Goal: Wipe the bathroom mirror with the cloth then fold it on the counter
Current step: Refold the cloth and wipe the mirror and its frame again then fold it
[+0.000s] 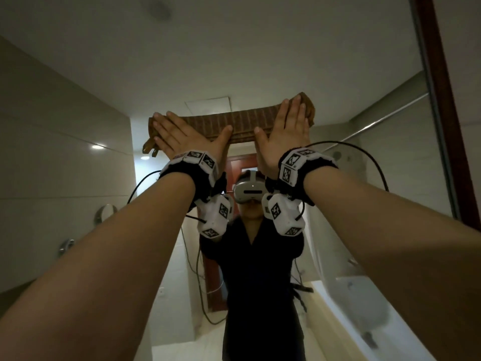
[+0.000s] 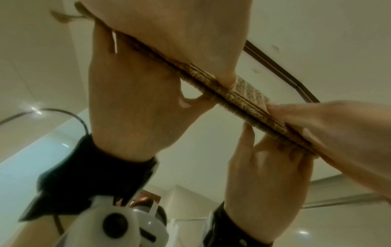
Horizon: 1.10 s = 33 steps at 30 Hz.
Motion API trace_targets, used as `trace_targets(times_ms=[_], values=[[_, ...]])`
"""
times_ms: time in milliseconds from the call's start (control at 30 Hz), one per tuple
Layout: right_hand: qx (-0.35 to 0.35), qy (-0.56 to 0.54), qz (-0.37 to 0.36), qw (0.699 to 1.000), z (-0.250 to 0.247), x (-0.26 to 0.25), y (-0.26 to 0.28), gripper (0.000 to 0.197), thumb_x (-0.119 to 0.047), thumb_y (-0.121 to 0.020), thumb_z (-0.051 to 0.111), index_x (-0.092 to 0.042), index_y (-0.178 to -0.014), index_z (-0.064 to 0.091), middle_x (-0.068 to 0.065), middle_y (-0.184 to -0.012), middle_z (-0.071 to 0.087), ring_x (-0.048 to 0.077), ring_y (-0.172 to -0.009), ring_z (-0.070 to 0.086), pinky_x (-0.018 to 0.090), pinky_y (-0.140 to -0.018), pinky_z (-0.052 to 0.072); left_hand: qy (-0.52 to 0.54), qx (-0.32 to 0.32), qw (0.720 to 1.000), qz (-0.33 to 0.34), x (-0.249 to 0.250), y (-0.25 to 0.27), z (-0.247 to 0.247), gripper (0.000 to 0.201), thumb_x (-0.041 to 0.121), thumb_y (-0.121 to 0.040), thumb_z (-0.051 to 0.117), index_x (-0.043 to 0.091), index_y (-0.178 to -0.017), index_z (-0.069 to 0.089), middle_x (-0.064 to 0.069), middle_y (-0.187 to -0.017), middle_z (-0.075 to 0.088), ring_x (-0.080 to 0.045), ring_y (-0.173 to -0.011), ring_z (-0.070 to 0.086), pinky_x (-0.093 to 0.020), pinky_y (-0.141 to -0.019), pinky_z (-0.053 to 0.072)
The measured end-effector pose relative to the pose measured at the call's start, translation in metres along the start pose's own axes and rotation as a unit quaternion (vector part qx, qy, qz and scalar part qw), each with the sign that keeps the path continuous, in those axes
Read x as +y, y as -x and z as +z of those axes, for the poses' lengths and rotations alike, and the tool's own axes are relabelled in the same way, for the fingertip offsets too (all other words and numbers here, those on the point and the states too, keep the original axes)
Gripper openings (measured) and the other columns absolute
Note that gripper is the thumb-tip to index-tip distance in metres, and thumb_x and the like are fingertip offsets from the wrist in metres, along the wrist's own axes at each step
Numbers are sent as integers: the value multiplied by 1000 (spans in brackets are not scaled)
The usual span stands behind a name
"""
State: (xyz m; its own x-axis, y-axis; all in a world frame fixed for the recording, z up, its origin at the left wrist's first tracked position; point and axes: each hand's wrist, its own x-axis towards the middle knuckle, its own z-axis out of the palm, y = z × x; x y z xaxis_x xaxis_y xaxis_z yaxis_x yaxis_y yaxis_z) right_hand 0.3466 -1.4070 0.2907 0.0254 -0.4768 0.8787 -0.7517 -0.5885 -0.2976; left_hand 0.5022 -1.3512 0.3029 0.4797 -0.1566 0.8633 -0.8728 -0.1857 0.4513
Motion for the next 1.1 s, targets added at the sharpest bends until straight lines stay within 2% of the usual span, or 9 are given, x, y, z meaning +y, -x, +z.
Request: trace_targets(times_ms=[167,333,433,600,733,900,1000,1100], values=[[20,0,-22,1000,7,7,7,84,-55,-96,26,-5,-150,-15,16,-157,-21,28,-146,-15,39,-119,-6,-16,-9,999,38,-9,5,0,129,92,-68,28,2,-150,-15,-18,-158,-20,-30,-146,-19,-46,-118,-10],[41,-5,-20,999,39,16,66,83,-54,-96,26,-4,-151,-11,17,-157,-19,29,-147,-13,39,-120,-6,-23,-16,999,40,-45,61,10,124,89,-72,25,1,-149,-15,-19,-158,-19,-29,-146,-18,-45,-119,-9],[26,-4,-20,999,56,26,115,83,-55,-92,18,-2,-151,-9,18,-158,-18,30,-147,-12,40,-120,-4,-29,-4,999,43,-72,104,21,122,88,-74,27,1,-150,-12,-20,-158,-16,-28,-147,-16,-45,-120,-7],[-19,25,-33,999,63,37,151,83,-57,-91,12,-3,-151,-10,19,-157,-18,30,-146,-14,42,-120,-2,-40,-48,996,57,-99,137,24,123,88,-73,30,5,-148,-22,-16,-156,-28,-25,-144,-27,-44,-118,-12],[-20,19,-32,999,49,25,118,84,-56,-94,19,-3,-150,-13,19,-156,-22,31,-146,-16,41,-120,-4,-24,-45,998,25,-82,116,20,127,90,-70,28,1,-148,-19,-20,-156,-23,-29,-145,-23,-46,-117,-13],[-26,27,-50,998,20,-4,44,85,-56,-96,24,-4,-149,-18,18,-155,-25,30,-146,-17,40,-120,-6,-41,-18,999,21,-56,26,3,133,97,-60,20,5,-149,-17,-16,-158,-20,-29,-146,-18,-46,-119,-9],[-25,32,-48,998,9,-22,10,85,-57,-96,22,-5,-149,-19,17,-155,-26,29,-145,-18,39,-118,-9,-27,-16,999,5,-41,-19,-9,134,95,-61,33,6,-151,-14,-15,-159,-18,-29,-147,-17,-46,-118,-10],[-7,31,-41,999,5,-39,-17,86,-56,-96,25,-3,-149,-16,18,-156,-23,31,-146,-16,40,-119,-8,-13,7,1000,-15,-26,-42,-14,131,88,-66,44,6,-152,-10,-17,-159,-15,-29,-147,-15,-45,-117,-10]])
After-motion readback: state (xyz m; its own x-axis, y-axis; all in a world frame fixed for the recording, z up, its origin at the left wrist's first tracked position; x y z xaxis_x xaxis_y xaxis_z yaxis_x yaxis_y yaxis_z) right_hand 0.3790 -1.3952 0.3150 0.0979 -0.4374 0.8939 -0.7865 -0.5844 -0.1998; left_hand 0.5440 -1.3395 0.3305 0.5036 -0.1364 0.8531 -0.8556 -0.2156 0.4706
